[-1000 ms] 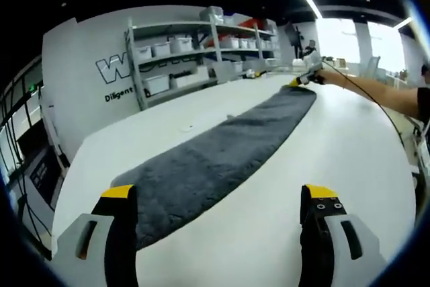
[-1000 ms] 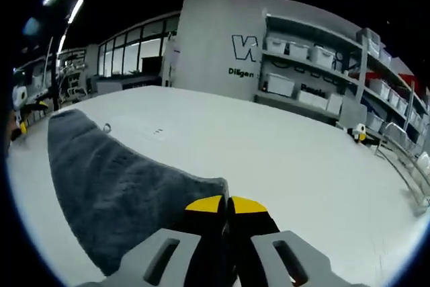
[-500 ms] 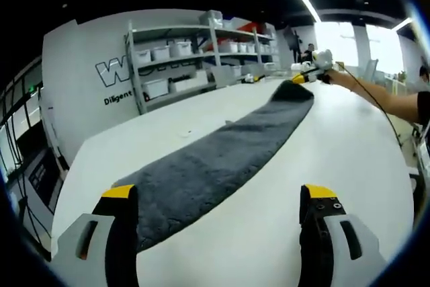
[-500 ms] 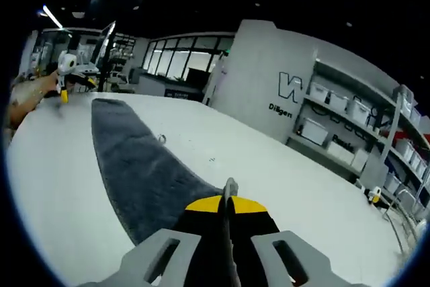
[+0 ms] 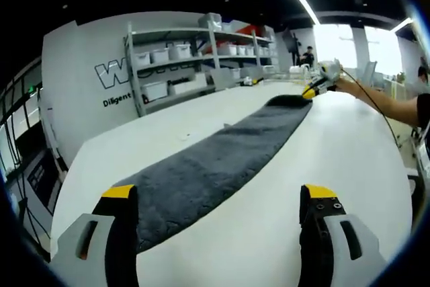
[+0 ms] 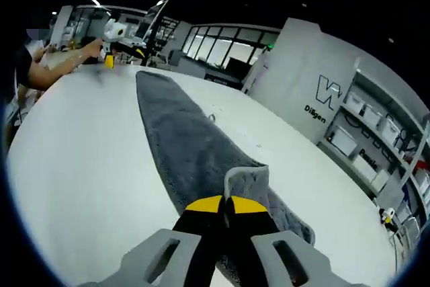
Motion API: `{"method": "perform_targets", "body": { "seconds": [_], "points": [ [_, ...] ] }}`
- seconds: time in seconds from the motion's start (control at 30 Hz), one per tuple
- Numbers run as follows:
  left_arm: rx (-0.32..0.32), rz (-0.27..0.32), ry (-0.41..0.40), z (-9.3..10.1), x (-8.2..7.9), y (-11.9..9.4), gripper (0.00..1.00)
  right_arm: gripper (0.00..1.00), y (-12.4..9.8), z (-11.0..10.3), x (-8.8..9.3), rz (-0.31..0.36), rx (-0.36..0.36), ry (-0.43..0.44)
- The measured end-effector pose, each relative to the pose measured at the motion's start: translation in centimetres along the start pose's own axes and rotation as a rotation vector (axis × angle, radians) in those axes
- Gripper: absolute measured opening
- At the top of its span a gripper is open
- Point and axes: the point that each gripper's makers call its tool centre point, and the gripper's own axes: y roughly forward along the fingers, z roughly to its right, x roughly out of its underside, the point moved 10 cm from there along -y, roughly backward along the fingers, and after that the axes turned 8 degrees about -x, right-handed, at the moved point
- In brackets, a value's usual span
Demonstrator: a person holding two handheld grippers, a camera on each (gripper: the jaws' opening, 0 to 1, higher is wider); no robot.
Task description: Open the folded towel by lifting each exposed corner and separating the folded layers until the towel lies flat within the target outline without major curled edges
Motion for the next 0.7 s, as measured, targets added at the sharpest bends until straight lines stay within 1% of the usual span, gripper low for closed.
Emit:
{"method": "perform_targets", "body": {
  "seconds": [0.1, 0.23, 0.27, 0.33, 0.43, 0.57, 0.7],
  "points": [
    [-0.001, -0.003, 0.0, 0.3, 0.2, 0.0, 0.98, 0.0, 0.6, -0.7, 0.5, -0.033, -0.018, -0.005],
    [0.002, -0.004, -0.001, 0.3, 0.2, 0.0, 0.98, 0.0, 1.1, -1.1, 0.7, -0.055, -0.003, -0.012],
    [0.002, -0.002, -0.003, 0.3, 0.2, 0.0, 0.98, 0.0, 1.1, -1.1, 0.7, -0.061, 0.015, -0.013],
    [0.003, 0.0, -0.004, 0.4, 0.2, -0.1, 0.98, 0.01, 1.0, -1.1, 0.4, -0.057, 0.026, -0.018],
    [0.002, 0.0, -0.004, 0.4, 0.2, -0.1, 0.98, 0.11, 1.0, -1.2, -0.2, -0.063, 0.06, -0.022],
    [0.002, 0.006, -0.007, 0.1, 0.0, -0.2, 0.98, 0.14, 1.2, -1.2, -0.9, -0.062, 0.084, -0.027],
    [0.011, 0.01, -0.007, 0.2, -0.1, -0.3, 0.98, 0.26, 1.9, -1.6, -1.6, -0.076, 0.116, -0.014]
  ]
}}
